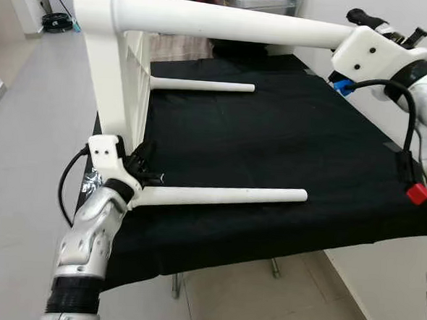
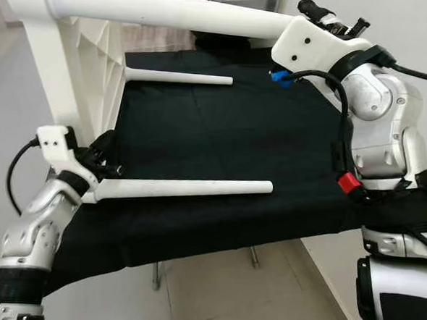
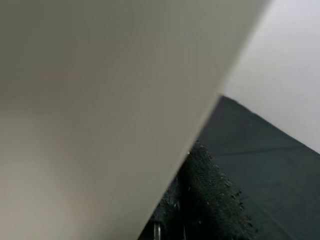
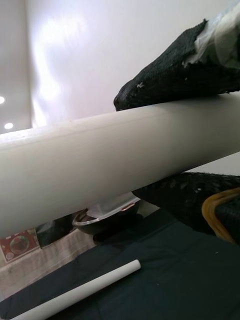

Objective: Building children table

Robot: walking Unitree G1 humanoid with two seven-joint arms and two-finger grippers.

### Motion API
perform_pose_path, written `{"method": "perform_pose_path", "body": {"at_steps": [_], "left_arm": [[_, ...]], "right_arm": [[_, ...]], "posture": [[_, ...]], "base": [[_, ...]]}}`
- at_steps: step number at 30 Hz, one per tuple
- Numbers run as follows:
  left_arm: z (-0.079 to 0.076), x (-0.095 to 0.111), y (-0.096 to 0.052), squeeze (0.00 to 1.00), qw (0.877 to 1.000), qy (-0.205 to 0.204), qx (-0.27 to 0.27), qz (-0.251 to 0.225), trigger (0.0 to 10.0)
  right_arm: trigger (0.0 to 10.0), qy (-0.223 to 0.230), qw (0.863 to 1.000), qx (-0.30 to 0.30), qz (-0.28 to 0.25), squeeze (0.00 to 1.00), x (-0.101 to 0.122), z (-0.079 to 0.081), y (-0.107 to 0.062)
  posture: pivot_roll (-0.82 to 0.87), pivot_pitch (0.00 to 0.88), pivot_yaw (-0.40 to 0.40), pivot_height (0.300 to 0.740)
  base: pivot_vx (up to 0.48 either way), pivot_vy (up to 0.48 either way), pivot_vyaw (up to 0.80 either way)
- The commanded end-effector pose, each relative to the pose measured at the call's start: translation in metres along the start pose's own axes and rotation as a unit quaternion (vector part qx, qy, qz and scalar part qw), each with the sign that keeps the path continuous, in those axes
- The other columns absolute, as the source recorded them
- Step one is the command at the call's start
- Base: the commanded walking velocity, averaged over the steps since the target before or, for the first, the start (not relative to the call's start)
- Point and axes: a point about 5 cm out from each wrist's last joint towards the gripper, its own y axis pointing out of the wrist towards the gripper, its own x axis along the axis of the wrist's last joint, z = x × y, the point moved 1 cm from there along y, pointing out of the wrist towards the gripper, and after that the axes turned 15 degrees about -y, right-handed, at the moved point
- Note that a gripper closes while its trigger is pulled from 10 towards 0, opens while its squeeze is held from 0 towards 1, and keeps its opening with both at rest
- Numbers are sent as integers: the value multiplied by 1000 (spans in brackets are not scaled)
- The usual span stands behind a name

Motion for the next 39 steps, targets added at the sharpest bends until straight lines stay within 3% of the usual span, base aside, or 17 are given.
{"method": "perform_pose_path", "body": {"at_steps": [1,9,11,15,17,18,20,21,22,23,27,28,29,32,33,35,39], "left_arm": [[15,-11,6,0,998,-22,39,35,10000],[42,-9,17,0,990,13,134,44,10000],[61,29,15,0,982,62,175,-23,10000],[72,59,11,0,973,95,197,-72,10000],[85,124,2,0,950,151,224,-157,10000],[85,124,2,0,950,151,224,-157,10000],[86,202,-14,0,917,199,239,-250,10000],[86,202,-14,0,917,199,239,-250,10000],[81,227,-19,0,905,216,238,-278,10000],[65,259,-23,0,891,245,219,-314,10000],[46,275,-19,0,883,273,193,-329,10000],[18,284,-6,0,883,292,144,-338,10000],[18,284,-6,0,883,292,144,-338,10000],[-3,284,4,0,886,301,105,-338,10000],[-3,284,4,0,886,301,105,-338,10000],[-23,267,19,0,897,303,53,-318,10000],[-38,241,33,0,906,311,4,-287,10000]], "right_arm": [[0,136,990,-37,-5,0,-6,-12,-2],[0,144,989,-41,-2,0,-6,-14,-3],[0,153,987,-46,31,0,-22,-15,-5],[0,161,984,-48,57,0,-34,-15,-8],[0,190,973,-53,117,0,-63,-13,-18],[0,190,973,-53,117,0,-63,-13,-18],[0,234,954,-59,178,0,-93,-6,-31],[0,234,954,-59,178,0,-93,-6,-31],[0,253,945,-58,197,0,-101,0,-36],[0,287,930,-48,225,0,-112,15,-42],[0,324,912,-24,248,0,-116,41,-45],[0,385,883,40,266,0,-105,99,-45],[0,385,883,40,266,0,-105,99,-45],[0,417,863,82,271,0,-87,141,-45],[0,417,863,82,271,0,-87,141,-45],[0,453,841,120,269,0,-58,185,-40],[0,484,820,139,271,0,-35,218,-34]], "posture": [[-180,97,43,740],[-186,103,49,740],[-182,106,48,740],[-178,108,49,740],[-163,111,50,740],[-163,111,50,740],[-147,110,59,740],[-147,110,59,740],[-143,110,62,740],[-140,109,63,740],[-125,105,67,740],[-104,105,77,740],[-104,105,77,740],[-96,104,84,740],[-96,104,84,740],[-91,107,92,740],[-71,109,88,740]], "base": [[0,0,0],[0,0,0],[0,0,0],[0,0,0],[0,0,0],[0,0,0],[0,0,0],[0,0,0],[0,0,0],[0,0,0],[0,0,0],[0,0,0],[0,0,0],[0,0,0],[0,0,0],[0,0,0],[0,0,0]]}}
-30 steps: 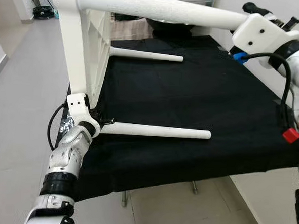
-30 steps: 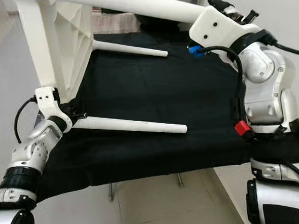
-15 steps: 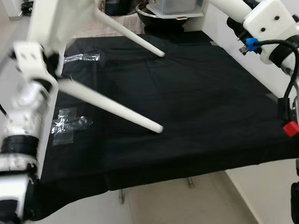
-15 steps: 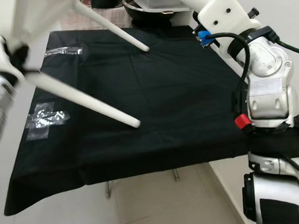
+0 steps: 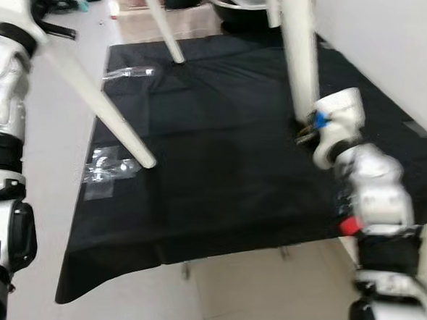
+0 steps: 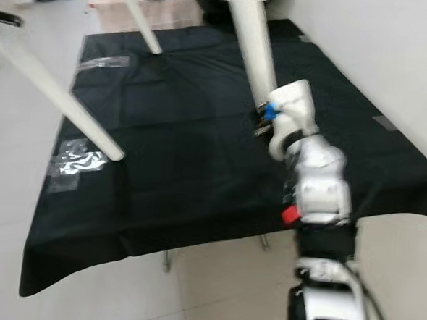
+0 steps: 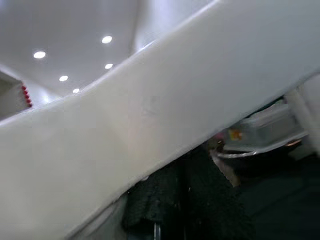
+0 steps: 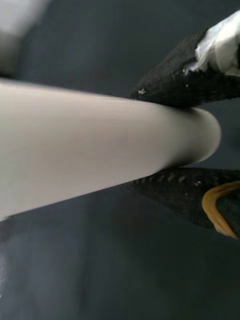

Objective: Building children table

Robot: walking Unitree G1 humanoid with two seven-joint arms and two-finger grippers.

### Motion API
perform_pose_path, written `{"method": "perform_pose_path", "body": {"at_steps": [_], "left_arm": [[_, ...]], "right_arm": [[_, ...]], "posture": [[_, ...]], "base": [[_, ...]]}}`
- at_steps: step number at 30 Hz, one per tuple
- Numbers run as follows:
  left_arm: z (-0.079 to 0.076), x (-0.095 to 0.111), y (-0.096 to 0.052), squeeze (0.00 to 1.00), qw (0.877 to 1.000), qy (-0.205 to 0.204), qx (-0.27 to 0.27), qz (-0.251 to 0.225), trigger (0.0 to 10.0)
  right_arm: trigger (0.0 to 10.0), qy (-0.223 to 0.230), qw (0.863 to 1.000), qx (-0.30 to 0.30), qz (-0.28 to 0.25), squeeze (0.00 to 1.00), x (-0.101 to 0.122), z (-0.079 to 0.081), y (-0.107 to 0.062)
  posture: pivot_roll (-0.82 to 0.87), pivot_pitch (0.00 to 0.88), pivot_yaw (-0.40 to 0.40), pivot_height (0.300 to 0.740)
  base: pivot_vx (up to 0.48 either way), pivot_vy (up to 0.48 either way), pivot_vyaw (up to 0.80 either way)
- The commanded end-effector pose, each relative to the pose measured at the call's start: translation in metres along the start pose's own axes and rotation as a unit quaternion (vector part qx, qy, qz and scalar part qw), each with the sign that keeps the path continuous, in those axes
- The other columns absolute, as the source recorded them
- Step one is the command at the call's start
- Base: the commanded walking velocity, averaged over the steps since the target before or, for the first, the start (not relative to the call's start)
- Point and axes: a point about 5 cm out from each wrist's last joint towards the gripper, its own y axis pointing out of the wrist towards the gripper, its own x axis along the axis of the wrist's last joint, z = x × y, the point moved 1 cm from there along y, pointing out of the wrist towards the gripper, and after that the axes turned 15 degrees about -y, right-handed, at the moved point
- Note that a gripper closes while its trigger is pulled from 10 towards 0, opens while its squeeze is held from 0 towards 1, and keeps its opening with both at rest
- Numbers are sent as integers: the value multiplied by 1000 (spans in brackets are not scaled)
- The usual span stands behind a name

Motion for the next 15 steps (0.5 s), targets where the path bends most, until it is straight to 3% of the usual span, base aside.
{"method": "perform_pose_path", "body": {"at_steps": [1,9,10,11,12,13,14,15], "left_arm": [[12,11,-2,0,999,6,23,-21,10000],[-11,-14,-8,0,1000,-20,-23,9,10000],[-17,-22,-12,0,999,-30,-32,19,10000],[-24,-33,-17,0,998,-41,-45,34,10000],[-24,-33,-17,0,998,-41,-45,34,10000],[-31,-43,-24,0,996,-48,-55,47,10000],[-38,-52,-30,0,994,-54,-67,61,10000],[-38,-52,-30,0,994,-54,-67,61,10000]], "right_arm": [[0,39,996,-32,74,0,-37,-4,-2],[0,40,998,-43,39,0,-17,-3,12],[4078,39,998,-46,23,0,-11,-2,14],[10000,39,998,-54,8,0,-6,-2,15],[10000,39,998,-54,8,0,-6,-2,15],[10000,48,997,-60,-8,325,-1,0,15],[10000,59,996,-60,-24,961,2,2,16],[10000,59,996,-60,-24,961,2,2,16]], "posture": [[-71,109,88,740],[-62,115,90,740],[-62,117,92,740],[-62,119,93,740],[-62,119,93,740],[-62,119,93,740],[-66,120,92,740],[-66,120,92,740]], "base": [[0,0,0],[0,0,0],[0,0,0],[0,0,0],[0,0,0],[0,0,0],[0,0,0],[0,0,0]]}}
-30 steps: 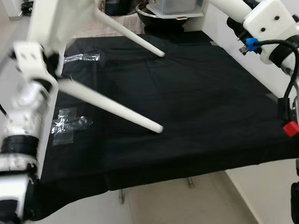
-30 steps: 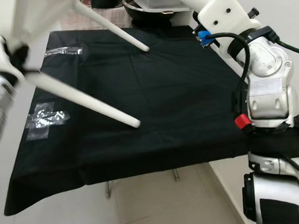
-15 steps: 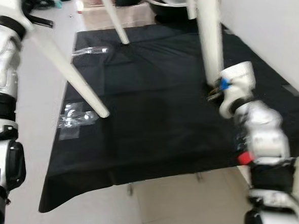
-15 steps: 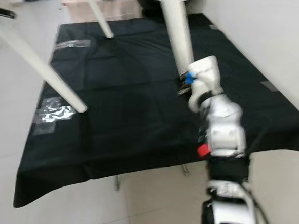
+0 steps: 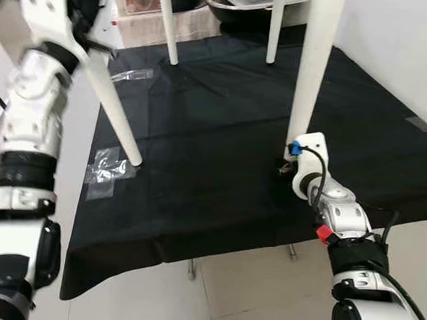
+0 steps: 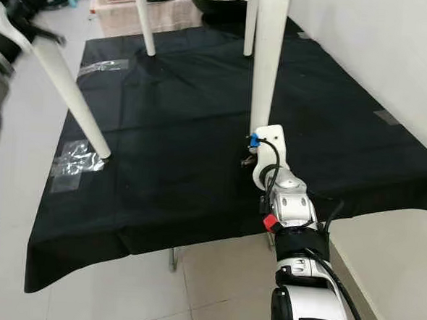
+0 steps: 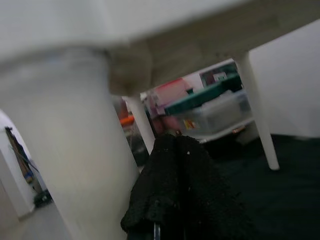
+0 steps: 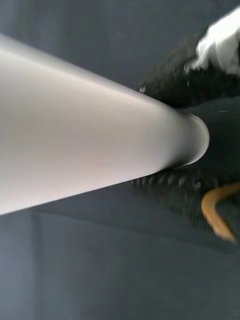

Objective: Building children table

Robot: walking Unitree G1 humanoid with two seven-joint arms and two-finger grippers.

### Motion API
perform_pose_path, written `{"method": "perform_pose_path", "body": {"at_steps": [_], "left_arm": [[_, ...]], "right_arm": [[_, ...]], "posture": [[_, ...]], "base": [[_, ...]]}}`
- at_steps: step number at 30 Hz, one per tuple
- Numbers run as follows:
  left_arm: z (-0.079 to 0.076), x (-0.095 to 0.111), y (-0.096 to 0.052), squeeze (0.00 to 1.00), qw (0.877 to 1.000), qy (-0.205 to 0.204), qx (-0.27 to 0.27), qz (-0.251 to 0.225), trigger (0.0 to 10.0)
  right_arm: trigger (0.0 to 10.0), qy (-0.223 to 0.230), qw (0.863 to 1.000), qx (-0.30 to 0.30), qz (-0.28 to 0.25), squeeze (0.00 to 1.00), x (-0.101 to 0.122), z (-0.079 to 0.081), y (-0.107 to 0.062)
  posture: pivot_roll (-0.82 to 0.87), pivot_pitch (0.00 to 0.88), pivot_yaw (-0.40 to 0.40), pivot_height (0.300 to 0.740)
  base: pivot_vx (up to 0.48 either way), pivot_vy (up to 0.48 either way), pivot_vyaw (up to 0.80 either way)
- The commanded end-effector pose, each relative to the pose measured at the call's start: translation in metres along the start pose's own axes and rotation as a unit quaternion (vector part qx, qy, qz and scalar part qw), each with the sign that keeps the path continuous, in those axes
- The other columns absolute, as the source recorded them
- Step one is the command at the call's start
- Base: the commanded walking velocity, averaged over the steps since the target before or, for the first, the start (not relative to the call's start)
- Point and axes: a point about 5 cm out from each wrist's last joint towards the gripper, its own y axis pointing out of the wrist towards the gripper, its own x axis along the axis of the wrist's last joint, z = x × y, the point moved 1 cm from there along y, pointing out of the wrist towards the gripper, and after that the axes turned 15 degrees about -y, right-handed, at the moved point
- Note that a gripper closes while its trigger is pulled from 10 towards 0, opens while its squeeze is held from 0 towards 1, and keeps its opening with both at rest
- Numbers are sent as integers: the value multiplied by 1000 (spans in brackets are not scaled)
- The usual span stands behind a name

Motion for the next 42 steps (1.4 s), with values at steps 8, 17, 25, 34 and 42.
{"method": "perform_pose_path", "body": {"at_steps": [8,17,25,34,42], "left_arm": [[-23,-47,-32,0,996,-37,-35,74,10000],[-61,-64,-70,1000,985,-97,-92,105,10000],[-84,-86,-127,1000,973,-125,-93,168,10000],[-77,-115,-194,1000,961,-115,20,252,10000],[-71,-119,-214,0,949,-108,108,277,10000]], "right_arm": [[10000,24,995,-10,-94,1000,15,-5,-17],[10000,10,992,5,-125,1000,-6,-9,-51],[10000,10,991,34,-130,1000,-28,9,-81],[10000,28,986,83,-145,0,-26,57,-85],[10000,5,986,91,-143,0,-32,61,-83]], "posture": [[-69,124,94,740],[-78,127,97,740],[-79,123,102,740],[-71,98,85,740],[-60,65,56,740]], "base": [[0,0,0],[0,0,0],[0,0,0],[0,0,0],[0,0,0]]}}
